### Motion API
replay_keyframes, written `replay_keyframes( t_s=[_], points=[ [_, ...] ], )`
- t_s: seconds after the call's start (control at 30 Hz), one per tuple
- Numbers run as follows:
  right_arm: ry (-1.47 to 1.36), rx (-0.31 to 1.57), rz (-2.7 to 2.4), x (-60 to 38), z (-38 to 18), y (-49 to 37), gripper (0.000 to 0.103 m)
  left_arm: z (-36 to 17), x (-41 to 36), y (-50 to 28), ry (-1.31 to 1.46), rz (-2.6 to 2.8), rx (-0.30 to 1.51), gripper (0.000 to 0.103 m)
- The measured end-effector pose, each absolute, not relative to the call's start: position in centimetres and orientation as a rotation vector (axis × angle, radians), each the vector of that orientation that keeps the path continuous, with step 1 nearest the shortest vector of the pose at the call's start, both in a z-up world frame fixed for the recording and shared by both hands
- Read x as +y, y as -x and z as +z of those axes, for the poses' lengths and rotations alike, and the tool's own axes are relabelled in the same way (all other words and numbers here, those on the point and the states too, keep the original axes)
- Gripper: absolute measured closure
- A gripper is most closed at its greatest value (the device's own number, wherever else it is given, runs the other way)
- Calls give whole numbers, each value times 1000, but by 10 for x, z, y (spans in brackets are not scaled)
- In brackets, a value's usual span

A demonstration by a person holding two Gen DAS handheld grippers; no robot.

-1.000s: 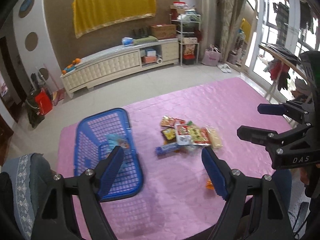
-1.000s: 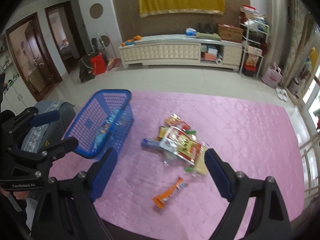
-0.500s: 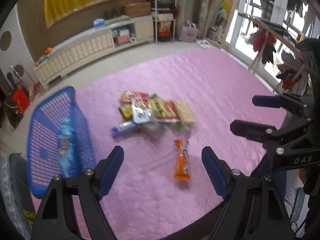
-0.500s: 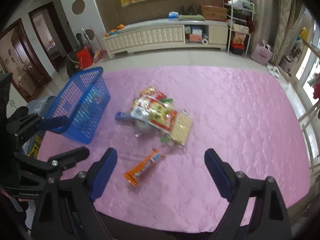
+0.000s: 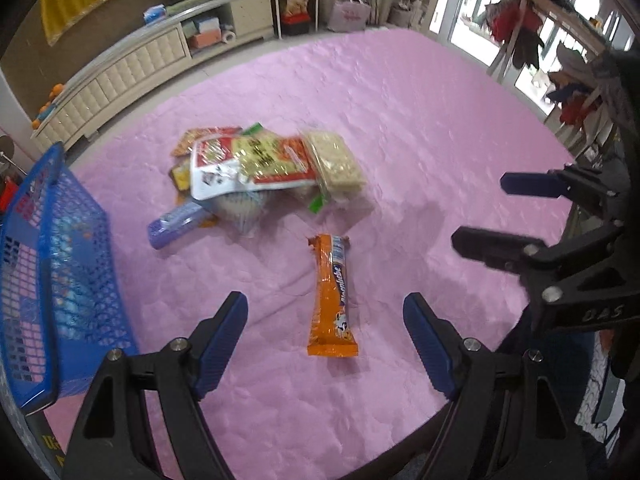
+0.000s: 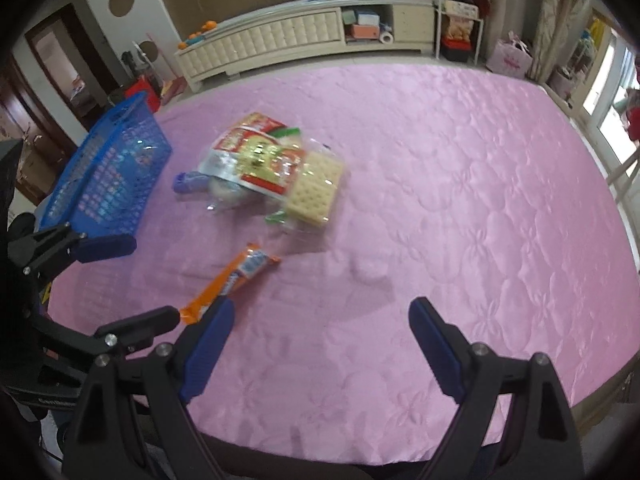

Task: Organize snacks
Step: 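Withdraw both tools from the basket toward the remaining snack pile, then grasp the orange candy bar with the left tool while the right tool grasps the cracker pack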

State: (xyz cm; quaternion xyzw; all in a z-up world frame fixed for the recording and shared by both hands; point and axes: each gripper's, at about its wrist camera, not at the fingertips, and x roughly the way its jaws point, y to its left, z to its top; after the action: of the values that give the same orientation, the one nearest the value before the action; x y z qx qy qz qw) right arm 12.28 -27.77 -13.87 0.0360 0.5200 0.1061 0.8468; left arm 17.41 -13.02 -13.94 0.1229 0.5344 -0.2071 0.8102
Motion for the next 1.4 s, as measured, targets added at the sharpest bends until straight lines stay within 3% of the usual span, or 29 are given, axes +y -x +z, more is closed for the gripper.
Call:
replay_keyframes(
  t_s=[0.2, 0.3, 0.37, 0.57, 0.97, 1.17, 1.23, 1.4],
  points=[
    [-122, 1122, 210, -294, -152, -129, 12, -165, -144, -190, -276, -466, 1210, 33],
    [-135, 1132, 200, -300, -158, -130, 12, -179, -151, -198, -288, -476, 1253, 50],
    [-143, 1137, 199, -303, -160, -132, 12, -187, -153, -202, -293, -460, 1272, 69],
    [-136, 1136, 200, -304, -159, -134, 12, -198, -147, -207, -256, -427, 1296, 90],
    [-128, 1142, 249, -284, -149, -166, 13, -155, -99, -204, -148, -408, 1191, 92],
    [-171, 1167, 286, -269, -152, -196, 19, -129, -78, -210, -126, -360, 1127, 92],
    [-205, 1181, 276, -268, -156, -209, 28, -124, -73, -212, -122, -347, 1118, 92],
    [-285, 1225, 258, -266, -170, -235, 29, -123, -71, -226, -118, -333, 1116, 92]
  ],
)
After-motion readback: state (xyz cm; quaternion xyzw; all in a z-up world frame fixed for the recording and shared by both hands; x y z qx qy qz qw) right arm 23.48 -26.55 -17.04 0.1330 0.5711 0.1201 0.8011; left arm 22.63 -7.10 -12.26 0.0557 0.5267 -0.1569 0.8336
